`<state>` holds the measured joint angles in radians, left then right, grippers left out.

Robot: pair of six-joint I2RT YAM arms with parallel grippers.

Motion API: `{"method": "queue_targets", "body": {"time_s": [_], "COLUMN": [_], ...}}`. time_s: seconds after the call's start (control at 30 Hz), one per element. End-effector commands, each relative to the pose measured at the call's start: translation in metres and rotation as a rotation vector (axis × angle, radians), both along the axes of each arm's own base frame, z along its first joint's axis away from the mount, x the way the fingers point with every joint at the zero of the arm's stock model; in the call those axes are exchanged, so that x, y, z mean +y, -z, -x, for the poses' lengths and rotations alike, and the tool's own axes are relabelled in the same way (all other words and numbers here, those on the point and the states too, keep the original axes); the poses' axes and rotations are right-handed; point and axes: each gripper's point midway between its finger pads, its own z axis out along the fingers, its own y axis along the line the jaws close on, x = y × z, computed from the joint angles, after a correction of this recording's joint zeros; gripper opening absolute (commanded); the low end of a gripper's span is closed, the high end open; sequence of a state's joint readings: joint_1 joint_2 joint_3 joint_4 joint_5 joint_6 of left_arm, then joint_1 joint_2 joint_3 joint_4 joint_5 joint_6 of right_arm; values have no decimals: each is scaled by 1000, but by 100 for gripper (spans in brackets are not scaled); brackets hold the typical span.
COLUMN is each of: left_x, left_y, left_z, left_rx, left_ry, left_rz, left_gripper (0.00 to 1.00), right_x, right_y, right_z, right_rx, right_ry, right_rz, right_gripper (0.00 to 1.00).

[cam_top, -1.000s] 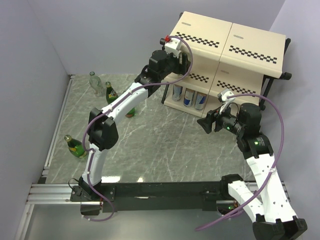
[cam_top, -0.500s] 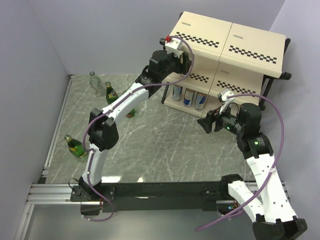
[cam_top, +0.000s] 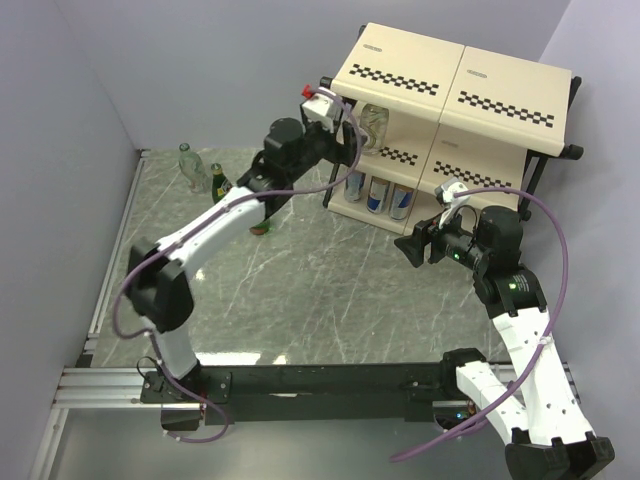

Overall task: Place and organize the beverage onto the shelf
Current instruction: Place the drink on the shelf, then pick up the drink from the center of the board.

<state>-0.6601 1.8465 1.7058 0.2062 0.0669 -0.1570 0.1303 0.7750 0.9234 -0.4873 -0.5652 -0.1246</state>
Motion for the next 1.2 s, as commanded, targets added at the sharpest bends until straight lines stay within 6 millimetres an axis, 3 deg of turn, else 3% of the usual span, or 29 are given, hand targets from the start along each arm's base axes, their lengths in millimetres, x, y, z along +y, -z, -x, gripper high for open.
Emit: {"method": "queue_targets", "body": {"time_s": [0.0, 0.1, 0.2, 0.27, 0.3, 0.37, 0.4, 0.47, 0.5, 0.57, 0.6, 0.7, 0.73, 0.8, 0.83, 0.9, 1.1, 1.17], "left_x": [27, 55, 98, 138, 167, 201, 235, 265, 294, 322, 350, 390, 398, 411, 419, 432, 454, 456], "left_y": [-76, -72, -54, -41, -38, -30, -25, -15, -8, 0, 5, 21, 29, 50, 53, 74, 91, 104], "left_z": [40, 58, 72, 78, 71, 76, 70, 61, 49, 36, 28, 3, -15, -31, -51, -72, -116, -122], "left_rx": [-174, -155, -109, -85, -57, -22, 17, 62, 100, 155, 163, 220, 255, 339, 358, 422, 459, 503], "left_ry": [23, -33, -143, -227, -293, -340, -406, -474, -545, -608, -666, -754, -771, -798, -823, -883, -967, -986], "left_rz": [73, 60, 81, 101, 144, 199, 262, 310, 360, 435, 457, 476, 467, 415, 396, 320, 188, 129], "left_gripper": [79, 80, 85, 89, 91, 91, 91, 91, 90, 89, 87, 81, 78, 71, 70, 70, 69, 68], "right_x": [-1, 0, 2, 7, 8, 11, 12, 15, 16, 18, 19, 19, 19, 20, 20, 20, 21, 20], "right_y": [-5, -5, -6, -5, -2, 1, 5, 8, 10, 11, 12, 12, 12, 11, 11, 10, 7, 7], "right_z": [-2, 0, 3, 7, 7, 7, 6, 7, 8, 9, 9, 10, 10, 11, 12, 13, 14, 14], "right_rx": [-38, -48, -69, -73, -61, -49, -37, -22, -12, -6, -2, -1, 0, -4, -3, -8, -13, -8], "right_ry": [-3, -17, -47, -95, -106, -123, -136, -159, -168, -182, -184, -185, -186, -187, -188, -194, -194, -193], "right_rz": [6, 10, 23, 28, 28, 29, 37, 31, 29, 23, 21, 18, 17, 13, 12, 9, 9, 8], "right_gripper": [75, 74, 70, 43, 17, 7, 6, 6, 6, 7, 8, 13, 16, 26, 31, 44, 47, 47]}}
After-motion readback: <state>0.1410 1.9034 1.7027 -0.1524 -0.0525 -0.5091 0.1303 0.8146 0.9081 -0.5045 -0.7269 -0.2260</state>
